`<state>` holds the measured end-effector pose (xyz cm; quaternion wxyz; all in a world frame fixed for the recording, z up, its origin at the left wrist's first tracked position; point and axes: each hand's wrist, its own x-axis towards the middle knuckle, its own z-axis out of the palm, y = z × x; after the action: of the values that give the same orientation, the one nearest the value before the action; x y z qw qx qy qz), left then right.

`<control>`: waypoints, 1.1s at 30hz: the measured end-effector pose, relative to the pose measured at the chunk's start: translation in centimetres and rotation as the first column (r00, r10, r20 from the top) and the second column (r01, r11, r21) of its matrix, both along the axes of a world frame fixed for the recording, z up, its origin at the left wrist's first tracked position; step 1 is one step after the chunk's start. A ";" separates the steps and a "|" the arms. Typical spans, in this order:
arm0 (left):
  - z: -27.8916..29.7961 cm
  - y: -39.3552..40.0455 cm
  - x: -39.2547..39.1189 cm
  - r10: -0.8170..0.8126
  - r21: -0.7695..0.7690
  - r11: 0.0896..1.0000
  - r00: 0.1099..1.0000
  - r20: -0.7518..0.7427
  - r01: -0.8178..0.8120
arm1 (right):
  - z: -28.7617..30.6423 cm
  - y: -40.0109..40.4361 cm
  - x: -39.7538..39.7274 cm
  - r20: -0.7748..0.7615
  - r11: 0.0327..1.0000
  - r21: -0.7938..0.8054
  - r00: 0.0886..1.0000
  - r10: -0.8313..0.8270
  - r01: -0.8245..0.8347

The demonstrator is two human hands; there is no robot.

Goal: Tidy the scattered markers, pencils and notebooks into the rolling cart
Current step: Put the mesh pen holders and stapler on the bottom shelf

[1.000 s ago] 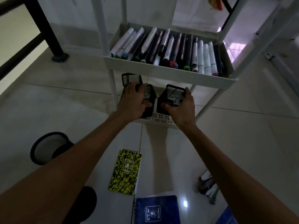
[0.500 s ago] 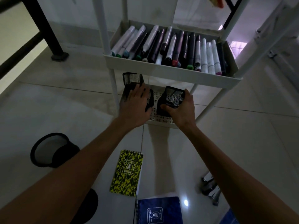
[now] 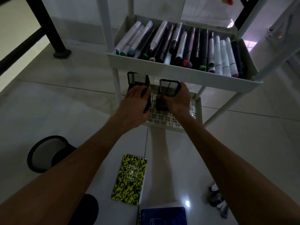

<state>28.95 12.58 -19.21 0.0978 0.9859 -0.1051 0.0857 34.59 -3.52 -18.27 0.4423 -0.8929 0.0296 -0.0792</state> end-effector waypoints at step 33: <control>-2.1 2.8 -6.7 0.262 -0.756 0.594 0.955 -0.141 -0.275 | -0.9 1.9 -0.2 -0.165 0.988 0.136 0.982 0.093 -0.071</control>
<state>22.24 15.41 -21.34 0.4938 0.8551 0.0917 0.1284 34.44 -1.62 -19.14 0.4982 -0.8662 0.0358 0.0180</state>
